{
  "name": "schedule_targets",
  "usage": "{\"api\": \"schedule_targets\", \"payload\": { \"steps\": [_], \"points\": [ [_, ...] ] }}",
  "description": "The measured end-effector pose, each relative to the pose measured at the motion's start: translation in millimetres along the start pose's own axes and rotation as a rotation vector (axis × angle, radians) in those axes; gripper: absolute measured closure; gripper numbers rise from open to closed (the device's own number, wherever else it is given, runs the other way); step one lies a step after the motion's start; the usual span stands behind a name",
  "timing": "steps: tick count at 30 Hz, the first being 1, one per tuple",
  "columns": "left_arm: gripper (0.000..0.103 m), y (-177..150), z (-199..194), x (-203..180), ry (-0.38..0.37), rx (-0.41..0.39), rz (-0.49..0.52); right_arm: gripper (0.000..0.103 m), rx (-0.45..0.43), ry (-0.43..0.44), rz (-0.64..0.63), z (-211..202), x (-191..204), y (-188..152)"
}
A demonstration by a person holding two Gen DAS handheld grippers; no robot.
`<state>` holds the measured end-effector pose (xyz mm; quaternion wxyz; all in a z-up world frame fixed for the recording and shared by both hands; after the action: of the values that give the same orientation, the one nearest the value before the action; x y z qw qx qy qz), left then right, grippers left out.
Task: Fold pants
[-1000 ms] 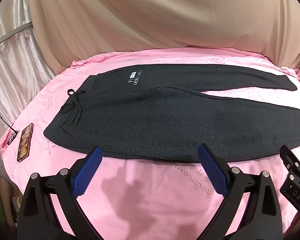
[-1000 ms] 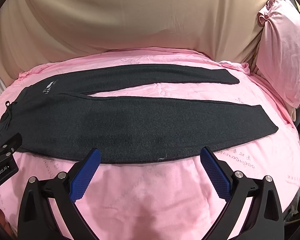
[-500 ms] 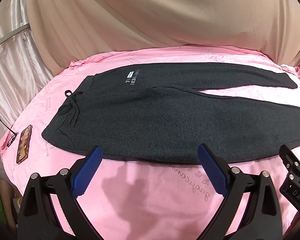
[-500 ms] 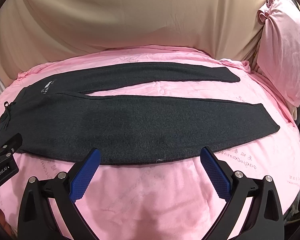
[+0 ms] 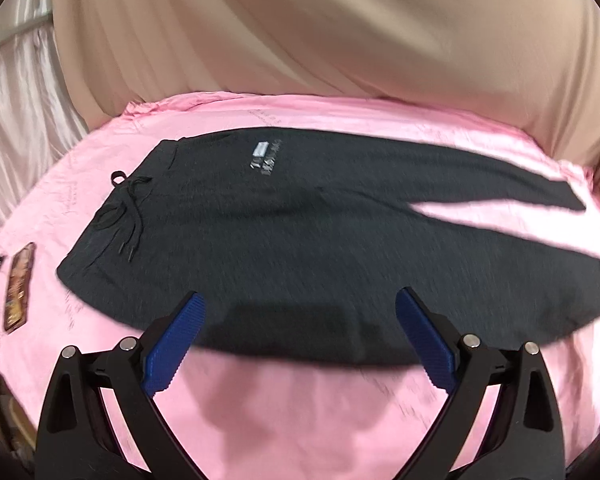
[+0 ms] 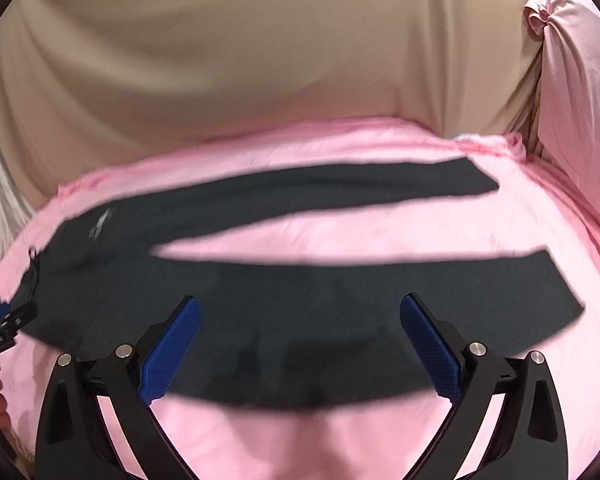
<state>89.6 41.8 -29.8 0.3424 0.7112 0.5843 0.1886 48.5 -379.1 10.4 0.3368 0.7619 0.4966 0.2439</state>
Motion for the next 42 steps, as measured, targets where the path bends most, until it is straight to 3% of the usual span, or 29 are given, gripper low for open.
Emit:
{"api": "schedule_targets", "payload": {
  "steps": [4,8,10,15,18,21,23,24,25,27,34,38,39,42],
  "points": [
    [0.009,38.2,19.0,46.0,0.044,-0.037,-0.059,0.006,0.047,-0.065,0.027,77.0,-87.4,55.4],
    [0.009,80.0,48.9,86.2,0.16,-0.075,-0.065,0.02,0.13,-0.084,0.129,162.2,-169.6,93.1],
    [0.009,97.6,63.1,102.1,0.182,-0.07,-0.07,0.026,0.177,-0.106,0.129,195.2,-188.9,99.7],
    [0.009,151.4,109.0,141.2,0.197,-0.042,-0.039,0.027,0.217,-0.111,0.03,254.7,-195.1,116.2],
    [0.009,167.6,124.1,151.2,0.256,-0.042,0.003,0.027,0.232,-0.121,-0.013,278.4,-191.6,126.8],
    [0.008,176.8,141.0,161.8,0.235,-0.012,0.032,0.027,0.285,-0.115,-0.038,303.2,-189.3,130.7],
    [0.008,181.4,152.7,174.7,0.226,0.016,0.021,0.029,0.29,-0.118,-0.084,309.1,-183.8,128.9],
    [0.008,182.8,156.6,180.0,0.219,0.027,0.01,0.038,0.279,-0.103,-0.096,307.1,-181.3,128.4],
    [0.008,185.4,161.0,189.8,0.216,0.037,-0.014,0.062,0.272,-0.084,-0.103,304.8,-180.2,128.2],
    [0.008,192.6,166.9,209.8,0.205,0.039,-0.068,0.095,0.266,-0.057,-0.068,299.9,-184.9,128.8],
    [0.008,218.1,197.8,285.3,0.144,0.076,-0.246,0.099,0.21,-0.031,-0.044,277.9,-181.0,124.6],
    [0.01,208.0,232.4,298.7,0.054,0.194,-0.283,0.099,0.209,-0.031,-0.033,275.1,-177.3,121.1],
    [0.012,205.0,238.0,296.6,0.039,0.21,-0.271,0.099,0.211,-0.034,-0.034,273.1,-177.5,119.7],
    [0.03,200.0,250.0,291.4,0.042,0.251,-0.241,0.099,0.215,-0.045,-0.029,273.9,-180.3,120.0]
  ]
}}
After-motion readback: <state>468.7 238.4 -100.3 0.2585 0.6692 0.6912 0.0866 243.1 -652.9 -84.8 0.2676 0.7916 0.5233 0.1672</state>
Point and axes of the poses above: each gripper's, at about its wrist camera, not at the fingertips, and z roughly the way its jaws point, x to its left, y to its top, the point moved 2 cm from there along z, roughly the way its jaws point, and after that the axes turned 10 degrees about -y, right-handed, at the moved point
